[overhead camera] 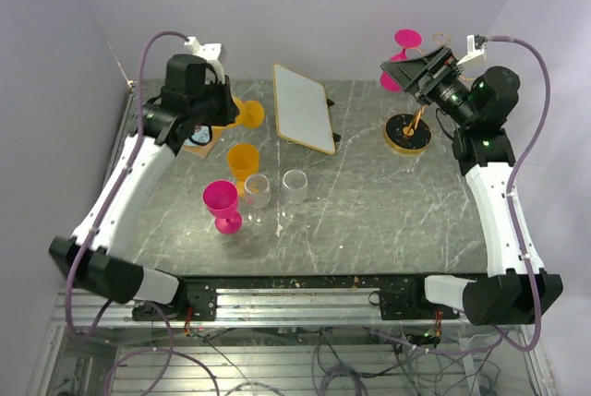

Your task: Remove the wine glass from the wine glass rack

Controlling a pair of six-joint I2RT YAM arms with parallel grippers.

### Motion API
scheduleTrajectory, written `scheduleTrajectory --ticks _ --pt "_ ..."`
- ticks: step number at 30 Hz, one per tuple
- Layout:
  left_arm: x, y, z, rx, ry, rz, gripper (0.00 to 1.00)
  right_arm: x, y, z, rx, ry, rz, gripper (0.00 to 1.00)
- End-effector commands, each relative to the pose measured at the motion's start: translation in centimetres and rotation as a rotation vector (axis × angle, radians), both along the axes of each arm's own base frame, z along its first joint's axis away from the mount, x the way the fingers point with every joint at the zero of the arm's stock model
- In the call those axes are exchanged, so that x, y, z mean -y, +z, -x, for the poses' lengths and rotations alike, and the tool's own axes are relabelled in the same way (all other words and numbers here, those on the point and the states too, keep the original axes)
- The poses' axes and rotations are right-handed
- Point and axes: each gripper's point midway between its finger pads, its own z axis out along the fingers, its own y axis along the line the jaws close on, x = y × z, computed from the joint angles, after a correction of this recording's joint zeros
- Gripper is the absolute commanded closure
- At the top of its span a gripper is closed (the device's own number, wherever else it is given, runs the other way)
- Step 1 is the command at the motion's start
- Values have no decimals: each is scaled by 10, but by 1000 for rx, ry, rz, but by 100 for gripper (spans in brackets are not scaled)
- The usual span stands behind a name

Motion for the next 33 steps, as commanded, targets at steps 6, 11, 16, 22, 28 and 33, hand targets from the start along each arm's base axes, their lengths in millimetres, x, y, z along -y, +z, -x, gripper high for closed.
scheduleTrajectory --ticks 6,11,16,22,28,33 --pt "6 -78 -43 -247 -103 -272 93 31 -4 -10 30 -153 283 0" --pt "15 -105 -64 -315 -132 -331 93 40 -6 -15 25 -203 326 1" --pt "31 -127 -75 -358 -164 -390 93 48 -10 -22 10 -244 361 0" --pt "45 -154 -78 -418 -198 -461 93 61 -8 -29 -1 -312 397 0" --pt "50 -165 -79 -436 -210 -483 88 67 -5 -33 2 -347 410 0" --pt "50 -166 -78 -433 -215 -482 75 71 -8 -43 -6 -368 412 0"
